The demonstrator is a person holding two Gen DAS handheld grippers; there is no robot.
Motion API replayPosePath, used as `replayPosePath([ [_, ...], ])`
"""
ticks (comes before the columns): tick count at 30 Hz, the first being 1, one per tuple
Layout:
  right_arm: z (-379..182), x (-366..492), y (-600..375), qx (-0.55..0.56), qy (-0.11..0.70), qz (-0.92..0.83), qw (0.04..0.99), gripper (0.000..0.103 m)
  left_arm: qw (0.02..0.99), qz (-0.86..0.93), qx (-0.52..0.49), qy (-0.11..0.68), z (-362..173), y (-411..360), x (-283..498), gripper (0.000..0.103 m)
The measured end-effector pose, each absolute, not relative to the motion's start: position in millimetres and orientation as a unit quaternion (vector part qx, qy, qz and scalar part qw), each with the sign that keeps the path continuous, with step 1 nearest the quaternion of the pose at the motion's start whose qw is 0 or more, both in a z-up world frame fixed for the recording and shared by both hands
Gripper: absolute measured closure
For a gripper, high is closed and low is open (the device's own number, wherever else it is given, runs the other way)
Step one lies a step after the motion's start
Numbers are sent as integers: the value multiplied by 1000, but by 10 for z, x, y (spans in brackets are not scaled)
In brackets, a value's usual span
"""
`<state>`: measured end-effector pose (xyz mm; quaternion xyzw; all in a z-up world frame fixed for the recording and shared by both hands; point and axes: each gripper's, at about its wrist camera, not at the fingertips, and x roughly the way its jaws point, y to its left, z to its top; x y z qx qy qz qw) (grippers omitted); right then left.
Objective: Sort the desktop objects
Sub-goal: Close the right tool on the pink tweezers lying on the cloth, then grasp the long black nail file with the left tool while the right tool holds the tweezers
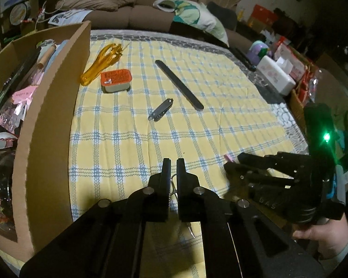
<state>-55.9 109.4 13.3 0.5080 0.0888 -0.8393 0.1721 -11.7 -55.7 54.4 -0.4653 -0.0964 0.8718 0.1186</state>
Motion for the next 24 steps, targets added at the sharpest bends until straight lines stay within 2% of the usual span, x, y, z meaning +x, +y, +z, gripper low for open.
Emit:
replayPosePath([
  [2, 130, -542, 1098, 507, 86, -840, 172, 88, 116, 867, -476, -89, 487, -533, -123, 98],
  [3, 135, -533, 1102, 506, 83, -840, 176, 96, 112, 867, -477, -84, 462, -516, -113, 94],
  [5, 152, -515, 1109, 502, 84, -842, 177, 96, 108, 864, -486, -69, 383, -464, -111, 73],
  [6, 174, -510, 1118, 500, 79, -844, 178, 96, 107, 863, -490, -64, 352, -440, -110, 53],
  [7, 209, -516, 1152, 500, 62, -845, 181, 96, 106, 862, -492, -59, 323, -413, -107, 45],
  [10, 326, -557, 1264, 498, -1, -845, 193, 96, 105, 861, -496, -33, 238, -307, -114, 45],
  [12, 409, -585, 1354, 495, -46, -844, 199, 96, 107, 859, -499, -17, 177, -246, -105, 46],
  [15, 507, -578, 1434, 486, -73, -847, 202, 96, 98, 870, -483, 18, 159, -191, -67, 72],
  [16, 529, -584, 1454, 485, -75, -848, 201, 96, 101, 871, -481, 9, 167, -220, -66, 85],
  [20, 542, -606, 1511, 488, -100, -843, 204, 96, 104, 867, -485, -51, 225, -414, -113, 89],
  [21, 548, -614, 1523, 488, -104, -842, 206, 96, 108, 868, -482, -59, 258, -440, -118, 98],
  [22, 567, -613, 1529, 486, -107, -842, 208, 96, 111, 868, -479, -70, 318, -470, -117, 100],
  [24, 609, -602, 1539, 481, -113, -843, 213, 96, 116, 871, -470, -82, 414, -506, -118, 100],
])
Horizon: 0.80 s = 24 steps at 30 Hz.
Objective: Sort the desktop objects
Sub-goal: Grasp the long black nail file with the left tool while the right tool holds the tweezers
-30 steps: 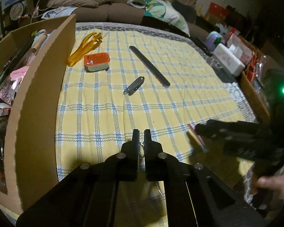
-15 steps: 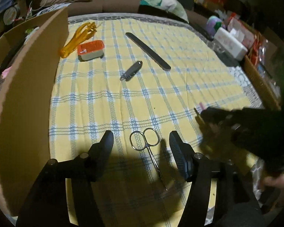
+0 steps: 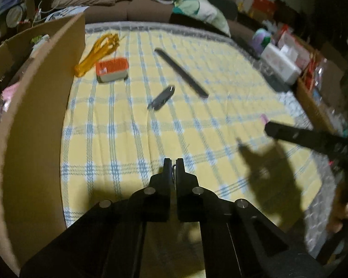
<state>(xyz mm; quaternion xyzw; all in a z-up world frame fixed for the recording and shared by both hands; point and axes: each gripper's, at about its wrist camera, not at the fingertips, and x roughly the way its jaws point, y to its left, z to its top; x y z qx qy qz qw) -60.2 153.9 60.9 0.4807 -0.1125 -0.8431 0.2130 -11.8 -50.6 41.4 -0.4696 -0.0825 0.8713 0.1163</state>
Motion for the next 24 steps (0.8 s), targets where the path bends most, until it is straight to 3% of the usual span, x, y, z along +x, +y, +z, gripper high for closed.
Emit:
replayPosePath([
  [5, 705, -580, 1584, 469, -127, -846, 220, 96, 123, 872, -462, -105, 585, -559, -158, 100],
  [9, 730, -600, 1636, 465, -138, -847, 218, 96, 130, 877, -456, -79, 704, -433, -301, 86],
  [12, 715, -623, 1654, 467, -141, -845, 216, 96, 125, 876, -458, -78, 749, -350, -583, 86],
  [14, 711, -629, 1675, 468, -144, -845, 216, 96, 113, 876, -463, -73, 753, -279, -830, 77],
  [16, 710, -646, 1699, 468, -147, -844, 216, 96, 95, 879, -465, -52, 729, -157, -1077, 45],
  [24, 634, -720, 1811, 475, -150, -842, 209, 96, 19, 851, -524, -7, 225, 242, -2024, 44],
])
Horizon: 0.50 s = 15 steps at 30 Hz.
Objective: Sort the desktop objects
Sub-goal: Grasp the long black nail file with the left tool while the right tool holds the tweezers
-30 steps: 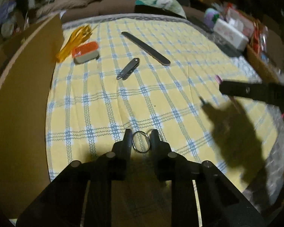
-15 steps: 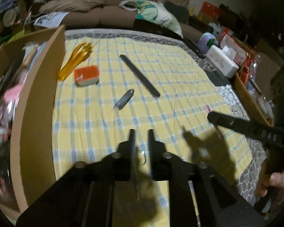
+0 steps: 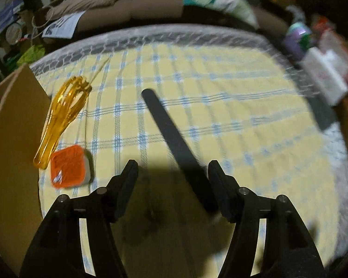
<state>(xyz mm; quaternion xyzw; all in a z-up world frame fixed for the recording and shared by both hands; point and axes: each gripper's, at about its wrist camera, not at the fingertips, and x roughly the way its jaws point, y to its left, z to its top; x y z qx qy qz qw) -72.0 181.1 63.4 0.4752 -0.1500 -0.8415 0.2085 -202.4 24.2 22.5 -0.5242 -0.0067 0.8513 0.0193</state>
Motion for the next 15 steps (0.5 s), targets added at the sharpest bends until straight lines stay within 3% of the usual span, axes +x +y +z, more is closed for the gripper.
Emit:
replayPosePath([
  [5, 600, -761, 1869, 479, -150, -839, 210, 96, 22, 849, -527, 3, 57, 333, -2173, 46],
  [7, 589, -771, 1872, 480, -150, -838, 211, 96, 48, 852, -520, 18, 84, 401, -2155, 81],
  [15, 613, -756, 1839, 477, -150, -840, 212, 96, 71, 854, -516, -11, 303, 298, -1949, 85],
])
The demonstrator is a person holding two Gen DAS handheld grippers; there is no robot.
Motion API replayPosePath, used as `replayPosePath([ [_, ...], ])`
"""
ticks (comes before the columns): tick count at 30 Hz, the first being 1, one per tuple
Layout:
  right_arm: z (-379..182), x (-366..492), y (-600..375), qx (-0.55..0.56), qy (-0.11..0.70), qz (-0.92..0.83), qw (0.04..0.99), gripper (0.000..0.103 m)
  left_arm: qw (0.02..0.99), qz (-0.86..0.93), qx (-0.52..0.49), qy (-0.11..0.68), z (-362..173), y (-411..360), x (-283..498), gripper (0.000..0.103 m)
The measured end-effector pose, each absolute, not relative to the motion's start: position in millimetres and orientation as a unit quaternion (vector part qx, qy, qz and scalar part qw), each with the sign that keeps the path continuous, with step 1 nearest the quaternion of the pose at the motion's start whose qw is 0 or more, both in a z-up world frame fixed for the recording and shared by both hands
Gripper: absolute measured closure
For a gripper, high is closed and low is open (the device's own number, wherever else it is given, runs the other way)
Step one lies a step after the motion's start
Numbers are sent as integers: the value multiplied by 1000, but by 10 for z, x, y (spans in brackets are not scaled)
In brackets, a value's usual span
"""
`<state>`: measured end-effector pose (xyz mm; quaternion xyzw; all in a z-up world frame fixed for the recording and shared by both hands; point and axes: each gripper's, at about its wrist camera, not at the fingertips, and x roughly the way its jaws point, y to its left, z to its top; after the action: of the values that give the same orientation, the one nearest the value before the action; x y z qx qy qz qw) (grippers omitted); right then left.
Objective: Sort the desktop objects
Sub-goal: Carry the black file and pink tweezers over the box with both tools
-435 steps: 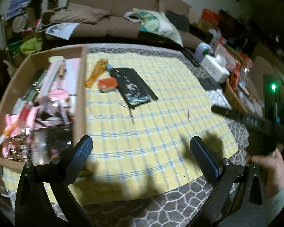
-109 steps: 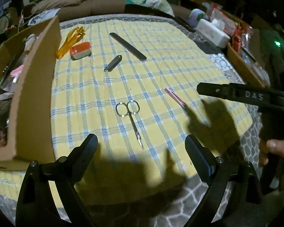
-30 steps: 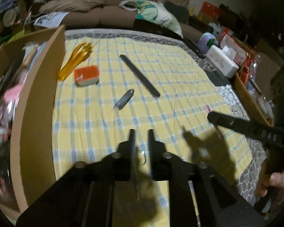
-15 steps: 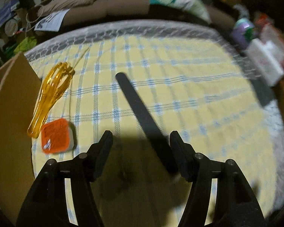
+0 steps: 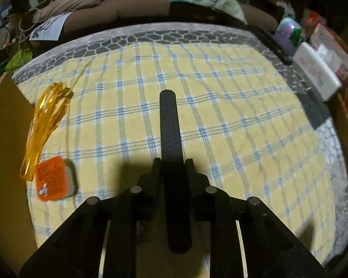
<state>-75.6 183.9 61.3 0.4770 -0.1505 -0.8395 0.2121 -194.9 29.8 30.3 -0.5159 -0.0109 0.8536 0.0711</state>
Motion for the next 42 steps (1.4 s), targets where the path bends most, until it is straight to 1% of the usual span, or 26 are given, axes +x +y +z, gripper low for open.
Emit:
replayPosePath([
  [9, 840, -737, 1681, 456, -168, -844, 229, 96, 111, 880, -459, -56, 1124, -232, -1243, 85],
  [14, 1060, -670, 1342, 440, -178, -839, 265, 96, 115, 893, -428, -79, 1546, -724, -752, 85],
  [17, 1132, -634, 1062, 440, -185, -831, 287, 96, 104, 899, -416, -92, 1684, -1077, -504, 85],
  [22, 1167, -590, 493, 451, -185, -812, 322, 95, 64, 904, -409, -102, 1717, -1728, -202, 85],
  [28, 1219, -551, -292, 464, -199, -779, 371, 95, 20, 900, -415, -131, 1579, -2542, 51, 85],
  [34, 1097, -482, -1097, 495, -196, -749, 394, 95, 2, 895, -427, -133, 1441, -2926, 166, 85],
  [37, 1016, -456, -1346, 505, -182, -748, 389, 93, 0, 892, -433, -130, 1383, -3021, 112, 85],
  [42, 1041, -425, -1273, 499, -170, -762, 376, 92, 9, 891, -434, -134, 1403, -3046, -48, 85],
])
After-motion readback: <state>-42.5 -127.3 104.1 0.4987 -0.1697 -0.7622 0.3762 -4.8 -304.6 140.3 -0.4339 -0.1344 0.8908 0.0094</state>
